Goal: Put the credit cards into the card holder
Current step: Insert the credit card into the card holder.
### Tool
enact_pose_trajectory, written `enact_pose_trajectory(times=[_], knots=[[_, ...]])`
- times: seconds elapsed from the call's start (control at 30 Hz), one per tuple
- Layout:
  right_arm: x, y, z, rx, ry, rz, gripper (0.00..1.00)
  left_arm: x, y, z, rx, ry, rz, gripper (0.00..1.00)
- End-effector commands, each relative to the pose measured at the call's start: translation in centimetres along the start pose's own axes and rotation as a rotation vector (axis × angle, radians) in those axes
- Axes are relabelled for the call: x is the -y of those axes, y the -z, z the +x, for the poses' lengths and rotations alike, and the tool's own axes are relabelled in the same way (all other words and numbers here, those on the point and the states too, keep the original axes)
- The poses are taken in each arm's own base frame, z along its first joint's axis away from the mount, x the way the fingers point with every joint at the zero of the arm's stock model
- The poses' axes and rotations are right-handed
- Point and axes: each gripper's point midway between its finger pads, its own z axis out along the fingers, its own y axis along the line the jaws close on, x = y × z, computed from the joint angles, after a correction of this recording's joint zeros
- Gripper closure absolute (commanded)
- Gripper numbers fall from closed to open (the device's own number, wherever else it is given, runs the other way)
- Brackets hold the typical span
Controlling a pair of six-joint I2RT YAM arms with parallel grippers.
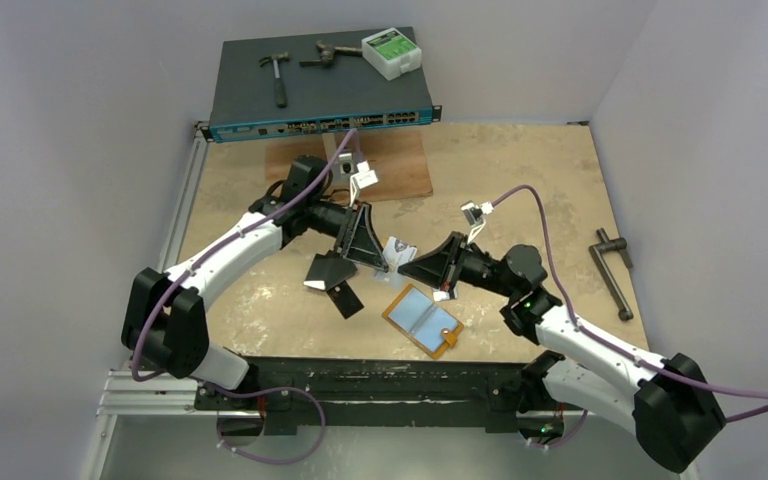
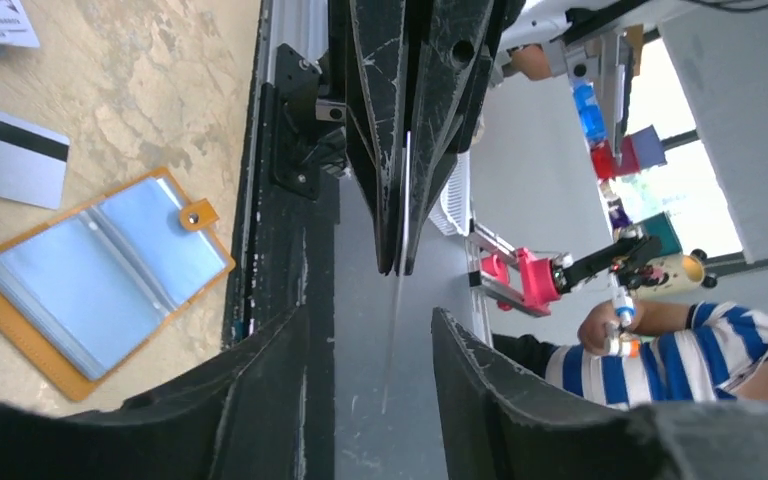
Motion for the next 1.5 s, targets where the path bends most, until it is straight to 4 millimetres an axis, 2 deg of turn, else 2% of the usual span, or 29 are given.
enact_pose_trajectory(times=[0.0,0.03,0.07,0.2,0.23,0.3,0.37,0.5,0.7,0.87,1.0,1.17,1.3,1.47], knots=[[-0.3,0.3,-0.7,0.064,-0.004,-0.006,1.00,-1.2,-0.4,0.4,0.007,0.039,-0.084,0.36],[0.6,0.7,-0.1,0.060,-0.025,0.032,1.00,-1.9,-0.4,0.7,0.012,0.052,-0.117,0.19],[1.5,1.3,0.7,0.052,-0.050,0.074,1.00,-2.8,-0.3,1.2,0.014,0.067,-0.150,0.10],[6.0,4.8,5.1,0.015,-0.190,0.281,1.00,-7.9,-0.3,3.6,0.011,0.162,-0.300,0.08],[7.9,6.2,6.7,0.006,-0.252,0.377,1.00,-9.2,-0.3,4.3,0.006,0.189,-0.336,0.08],[9.7,8.1,9.1,-0.008,-0.329,0.456,1.00,-11.3,-0.4,5.1,-0.003,0.205,-0.401,0.09],[10.9,9.7,10.8,-0.011,-0.389,0.525,1.00,-13.2,-0.6,5.6,-0.013,0.204,-0.454,0.10],[11.3,11.0,11.7,-0.005,-0.446,0.576,1.00,-15.4,-1.9,6.1,-0.043,0.192,-0.479,0.10],[11.6,11.4,13.7,-0.100,-0.524,0.628,1.00,-16.8,-4.0,7.8,-0.100,0.166,-0.500,0.10],[12.9,11.9,14.9,-0.161,-0.548,0.714,1.00,-18.7,-3.3,9.2,-0.122,0.167,-0.617,0.06],[13.6,11.7,15.0,-0.187,-0.546,0.750,1.00,-19.2,-3.3,9.4,-0.125,0.143,-0.641,0.04],[13.6,11.2,15.4,-0.222,-0.559,0.737,1.00,-19.9,-4.4,9.2,-0.140,0.157,-0.598,0.03],[13.9,11.5,15.6,-0.212,-0.570,0.748,1.00,-19.7,-5.5,10.0,-0.157,0.208,-0.524,0.07],[14.3,12.1,16.1,-0.206,-0.575,0.771,1.00,-20.4,-6.0,11.1,-0.190,0.285,-0.494,0.13]])
